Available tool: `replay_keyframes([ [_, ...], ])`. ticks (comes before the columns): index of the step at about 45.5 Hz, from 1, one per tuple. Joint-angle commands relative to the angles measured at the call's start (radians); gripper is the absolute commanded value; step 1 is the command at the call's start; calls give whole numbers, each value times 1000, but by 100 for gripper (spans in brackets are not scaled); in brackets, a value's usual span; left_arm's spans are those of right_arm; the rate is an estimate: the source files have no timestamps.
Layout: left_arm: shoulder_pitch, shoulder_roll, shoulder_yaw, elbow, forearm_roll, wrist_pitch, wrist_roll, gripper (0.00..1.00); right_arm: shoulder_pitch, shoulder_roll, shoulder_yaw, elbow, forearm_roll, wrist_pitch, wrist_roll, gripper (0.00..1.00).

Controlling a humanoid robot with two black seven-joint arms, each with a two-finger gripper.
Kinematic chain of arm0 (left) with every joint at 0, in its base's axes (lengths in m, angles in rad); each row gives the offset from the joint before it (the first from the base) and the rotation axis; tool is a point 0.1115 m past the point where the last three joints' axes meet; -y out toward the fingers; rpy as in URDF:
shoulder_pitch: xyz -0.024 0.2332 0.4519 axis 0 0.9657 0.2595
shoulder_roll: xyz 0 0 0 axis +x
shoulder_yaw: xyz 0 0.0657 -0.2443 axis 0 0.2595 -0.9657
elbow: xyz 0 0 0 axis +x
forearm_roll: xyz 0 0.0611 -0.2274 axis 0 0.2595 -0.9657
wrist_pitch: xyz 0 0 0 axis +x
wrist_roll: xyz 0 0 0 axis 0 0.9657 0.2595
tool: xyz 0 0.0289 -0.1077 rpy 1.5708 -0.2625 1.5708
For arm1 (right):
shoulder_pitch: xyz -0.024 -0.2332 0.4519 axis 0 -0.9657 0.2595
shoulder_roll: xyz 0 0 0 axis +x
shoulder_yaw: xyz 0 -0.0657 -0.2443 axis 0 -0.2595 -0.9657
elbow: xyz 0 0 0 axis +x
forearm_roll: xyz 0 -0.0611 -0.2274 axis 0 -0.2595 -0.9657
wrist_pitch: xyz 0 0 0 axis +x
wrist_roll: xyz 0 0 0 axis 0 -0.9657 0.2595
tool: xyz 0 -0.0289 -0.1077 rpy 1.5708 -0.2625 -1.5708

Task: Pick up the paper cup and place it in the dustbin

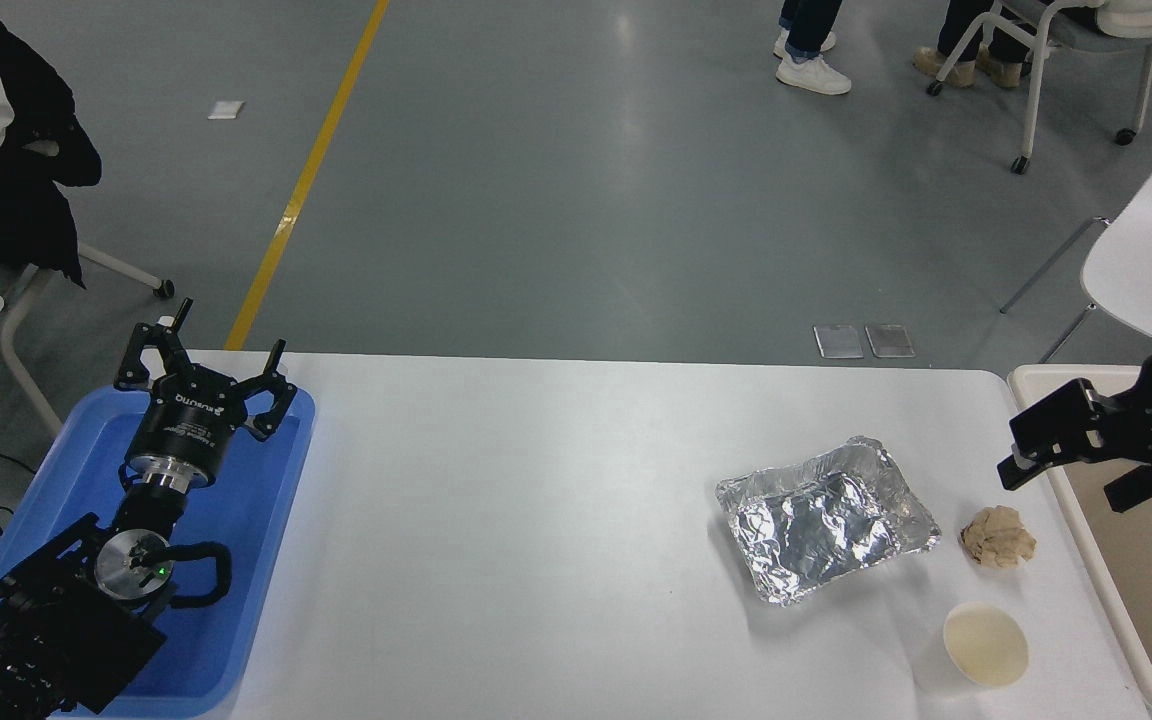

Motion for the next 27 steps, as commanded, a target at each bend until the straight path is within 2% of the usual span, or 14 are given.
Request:
replay_keyframes([
  [1,0,0,0,0,0,0,1,100,-75,-19,-9,8,-12,1,0,100],
  [10,0,0,0,-2,0,0,-1,100,-175,-28,5,-3,-13,-8,0,100],
  [27,0,0,0,0,0,0,1,100,-411,-11,45,-87,-19,-255,0,100],
])
